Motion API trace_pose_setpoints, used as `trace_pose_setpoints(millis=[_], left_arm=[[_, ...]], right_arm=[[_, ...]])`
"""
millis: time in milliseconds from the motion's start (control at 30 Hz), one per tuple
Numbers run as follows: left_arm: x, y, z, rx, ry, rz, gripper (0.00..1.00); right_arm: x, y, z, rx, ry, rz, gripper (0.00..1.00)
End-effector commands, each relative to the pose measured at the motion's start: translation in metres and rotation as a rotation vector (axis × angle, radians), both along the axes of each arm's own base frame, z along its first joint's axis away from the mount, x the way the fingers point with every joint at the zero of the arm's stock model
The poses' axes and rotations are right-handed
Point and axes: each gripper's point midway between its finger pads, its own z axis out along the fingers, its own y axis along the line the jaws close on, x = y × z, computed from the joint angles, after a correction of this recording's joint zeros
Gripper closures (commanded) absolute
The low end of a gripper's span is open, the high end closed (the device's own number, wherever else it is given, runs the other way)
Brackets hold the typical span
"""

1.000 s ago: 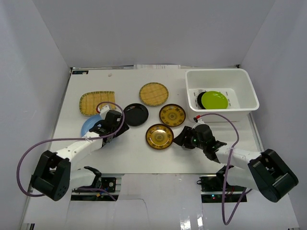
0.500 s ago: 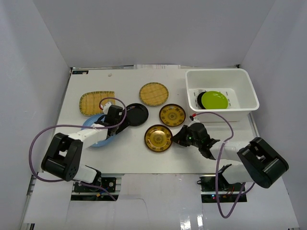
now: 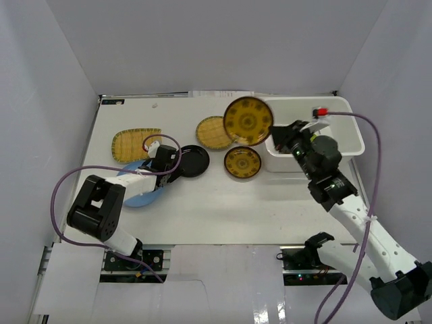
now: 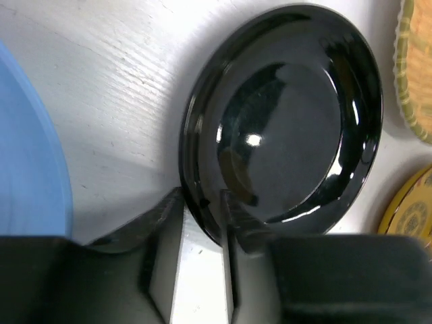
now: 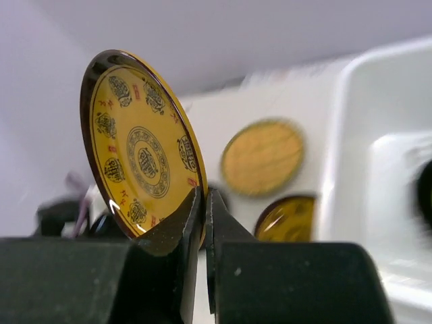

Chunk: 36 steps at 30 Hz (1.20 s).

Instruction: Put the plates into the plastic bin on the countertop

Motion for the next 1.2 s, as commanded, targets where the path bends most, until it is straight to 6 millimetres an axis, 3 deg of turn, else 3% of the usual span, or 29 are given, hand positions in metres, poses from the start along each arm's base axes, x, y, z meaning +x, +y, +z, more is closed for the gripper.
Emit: trace_pose_setpoints(millis=[0, 33, 100, 133, 200, 300, 367, 467, 567, 667, 767, 800, 833, 900, 933, 967, 1033, 1133, 1167], left_arm=[[0.017, 0.004, 0.013, 0.020, -0.051, 0.026, 0.67], [0.018, 0.004, 0.013, 0.024, -0.054, 0.027, 0.75], [0.022, 0.003, 0.016, 0.024, -0.076, 0.026, 0.86], [0.023, 0.003, 0.017, 0.026, -0.081, 0.021, 0.97], [0.022, 0.004, 0.019, 0.032, -0.079, 0.015, 1.00], [0.017, 0.004, 0.033, 0.015, -0.112, 0.001, 1.00], [0.013, 0.001, 0.045, -0.008, -0.141, -0.017, 1.00], [0.003, -0.004, 0.090, -0.070, -0.255, -0.064, 1.00], [0.002, -0.014, 0.129, -0.107, -0.350, -0.124, 1.00], [-0.001, -0.028, 0.174, -0.140, -0.419, -0.178, 1.00], [-0.001, -0.053, 0.220, -0.193, -0.494, -0.258, 1.00], [-0.001, -0.063, 0.230, -0.202, -0.506, -0.287, 1.00], [0.000, -0.084, 0.248, -0.219, -0.528, -0.337, 1.00], [0.002, -0.106, 0.261, -0.210, -0.541, -0.386, 1.00], [-0.001, -0.127, 0.287, -0.230, -0.585, -0.427, 1.00], [0.005, -0.141, 0.281, -0.219, -0.566, -0.448, 1.00], [0.005, -0.167, 0.287, -0.220, -0.571, -0.498, 1.00], [0.015, -0.204, 0.298, -0.225, -0.582, -0.541, 1.00], [0.024, -0.217, 0.297, -0.222, -0.579, -0.549, 1.00]], right_arm=[[0.047, -0.102, 0.018, -0.140, -0.043, -0.354, 0.92], [0.054, -0.117, 0.027, -0.135, -0.049, -0.393, 0.92], [0.074, -0.156, 0.014, -0.159, 0.002, -0.486, 0.92], [0.081, -0.165, 0.013, -0.164, 0.014, -0.503, 0.92], [0.098, -0.190, -0.013, -0.188, 0.093, -0.539, 0.92], [0.111, -0.210, -0.041, -0.219, 0.170, -0.567, 0.92], [0.115, -0.213, -0.056, -0.246, 0.204, -0.566, 0.92], [0.126, -0.214, -0.093, -0.273, 0.296, -0.550, 0.91], [0.131, -0.211, -0.112, -0.277, 0.342, -0.526, 0.89], [0.133, -0.203, -0.116, -0.260, 0.352, -0.484, 0.81], [0.126, -0.199, -0.124, -0.265, 0.392, -0.461, 0.65], [0.125, -0.199, -0.124, -0.264, 0.393, -0.458, 0.55], [0.124, -0.197, -0.124, -0.264, 0.394, -0.451, 0.50], [0.122, -0.197, -0.112, -0.260, 0.366, -0.447, 0.41], [0.121, -0.196, -0.106, -0.258, 0.355, -0.446, 0.41], [0.119, -0.197, -0.091, -0.250, 0.318, -0.452, 0.40], [0.118, -0.197, -0.062, -0.238, 0.266, -0.459, 0.40], [0.105, -0.203, 0.009, -0.209, 0.119, -0.495, 0.46], [0.099, -0.205, 0.020, -0.208, 0.106, -0.507, 0.48]])
